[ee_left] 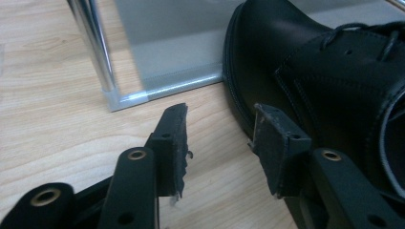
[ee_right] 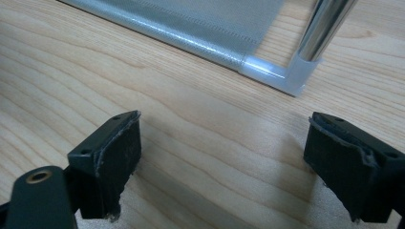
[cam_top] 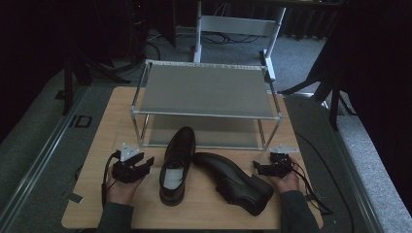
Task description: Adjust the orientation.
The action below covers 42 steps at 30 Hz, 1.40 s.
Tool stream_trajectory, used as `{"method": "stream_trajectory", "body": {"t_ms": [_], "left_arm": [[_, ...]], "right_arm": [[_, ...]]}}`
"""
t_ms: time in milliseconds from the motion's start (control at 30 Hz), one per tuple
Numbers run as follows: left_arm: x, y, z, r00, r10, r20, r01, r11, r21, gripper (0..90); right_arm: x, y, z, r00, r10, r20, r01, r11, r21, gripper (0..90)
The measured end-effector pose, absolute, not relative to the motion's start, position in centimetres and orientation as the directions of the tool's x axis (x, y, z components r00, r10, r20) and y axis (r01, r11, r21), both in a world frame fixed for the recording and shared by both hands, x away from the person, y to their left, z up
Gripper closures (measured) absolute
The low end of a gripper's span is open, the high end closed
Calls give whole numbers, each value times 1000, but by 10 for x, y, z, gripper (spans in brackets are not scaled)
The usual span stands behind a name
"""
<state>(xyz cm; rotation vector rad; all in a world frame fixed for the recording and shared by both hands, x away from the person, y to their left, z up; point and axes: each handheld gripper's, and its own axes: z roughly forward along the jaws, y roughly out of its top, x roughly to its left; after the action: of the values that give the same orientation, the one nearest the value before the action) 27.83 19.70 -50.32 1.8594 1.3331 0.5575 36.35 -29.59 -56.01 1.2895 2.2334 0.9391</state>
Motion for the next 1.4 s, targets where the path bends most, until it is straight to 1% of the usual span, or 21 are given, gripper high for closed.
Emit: {"method": "stream_trajectory", "body": {"t_ms": [100, 200, 367, 500, 600, 667, 933, 1033, 1067, 1133, 1233, 1300, 1400], "left_arm": [[275, 195, -498, 374, 924, -79, 584, -168, 794, 533], [267, 193, -488, 414, 905, -95, 563, -173, 808, 535], [260, 188, -481, 476, 870, -126, 560, -190, 806, 544], [257, 180, -480, 515, 851, -102, 555, -241, 796, 548], [256, 171, -480, 540, 840, -48, 540, -302, 786, 558], [257, 167, -481, 562, 825, -50, 536, -318, 782, 567], [269, 155, -487, 590, 806, -51, 552, -356, 754, 605], [274, 150, -490, 584, 811, -27, 559, -377, 739, 619], [275, 148, -491, 568, 823, -10, 559, -377, 739, 637], [274, 148, -491, 538, 843, -7, 559, -352, 751, 722], [267, 143, -489, 505, 861, 57, 546, -370, 752, 795], [264, 141, -488, 482, 874, 66, 554, -362, 750, 815], [260, 140, -487, 469, 881, 67, 566, -358, 743, 818]], "right_arm": [[363, -296, -560, -498, 867, -5, 602, 350, 717, 122], [363, -296, -560, -498, 867, -5, 602, 350, 717, 123], [363, -296, -560, -498, 867, -5, 602, 350, 717, 123], [363, -296, -560, -497, 867, -5, 602, 350, 718, 123], [363, -296, -560, -497, 867, -5, 602, 350, 718, 124], [363, -296, -560, -497, 868, -5, 602, 349, 718, 127], [363, -296, -560, -495, 869, -5, 603, 347, 718, 131], [363, -296, -560, -495, 869, -4, 603, 347, 718, 131], [363, -296, -560, -495, 869, -5, 603, 347, 718, 131], [363, -296, -560, -495, 869, -4, 603, 346, 718, 131], [363, -296, -560, -495, 869, -4, 603, 347, 718, 131], [363, -296, -560, -496, 868, -5, 602, 348, 719, 131], [363, -296, -560, -497, 868, -5, 602, 348, 719, 132]]}}
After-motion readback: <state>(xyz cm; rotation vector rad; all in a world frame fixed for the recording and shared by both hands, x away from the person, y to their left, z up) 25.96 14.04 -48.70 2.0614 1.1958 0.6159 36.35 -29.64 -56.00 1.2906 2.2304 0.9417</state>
